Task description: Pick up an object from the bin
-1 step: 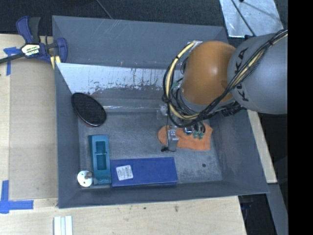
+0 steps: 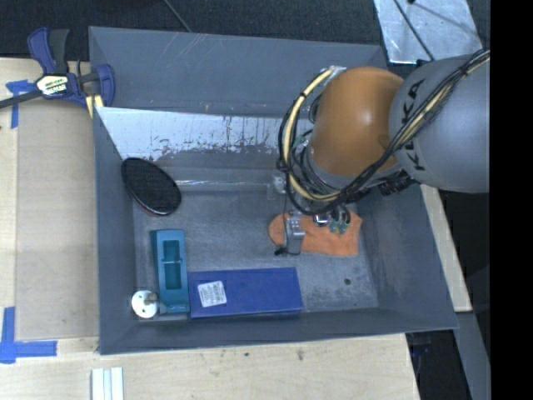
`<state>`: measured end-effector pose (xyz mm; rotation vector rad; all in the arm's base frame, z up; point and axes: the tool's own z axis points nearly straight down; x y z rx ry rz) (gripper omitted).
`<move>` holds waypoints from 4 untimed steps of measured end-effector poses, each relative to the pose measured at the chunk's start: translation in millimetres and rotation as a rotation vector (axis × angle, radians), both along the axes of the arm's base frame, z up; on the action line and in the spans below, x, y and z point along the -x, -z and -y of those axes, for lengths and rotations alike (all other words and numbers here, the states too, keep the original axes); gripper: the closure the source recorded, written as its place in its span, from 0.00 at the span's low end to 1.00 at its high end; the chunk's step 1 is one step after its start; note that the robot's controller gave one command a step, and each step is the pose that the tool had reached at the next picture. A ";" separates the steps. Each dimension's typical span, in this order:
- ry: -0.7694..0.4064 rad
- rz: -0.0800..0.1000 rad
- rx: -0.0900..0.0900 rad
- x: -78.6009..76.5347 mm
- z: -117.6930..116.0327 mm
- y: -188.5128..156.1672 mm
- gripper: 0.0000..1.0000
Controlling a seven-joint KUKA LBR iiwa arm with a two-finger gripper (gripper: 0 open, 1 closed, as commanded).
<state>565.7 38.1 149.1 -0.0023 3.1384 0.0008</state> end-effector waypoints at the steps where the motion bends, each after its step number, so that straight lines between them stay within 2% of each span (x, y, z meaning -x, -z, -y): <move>1: -0.037 0.002 0.001 4.7 73.3 54.7 0.00; 2: -0.030 -0.005 0.002 -13.6 102.7 53.4 0.00; 3: -0.012 0.001 0.001 -9.9 94.6 43.9 0.00; 4: -0.017 -0.002 0.000 -14.4 90.0 79.9 0.00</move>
Offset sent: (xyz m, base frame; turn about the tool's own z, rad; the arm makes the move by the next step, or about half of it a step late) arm 0.0231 -0.1065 -0.0397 -0.0302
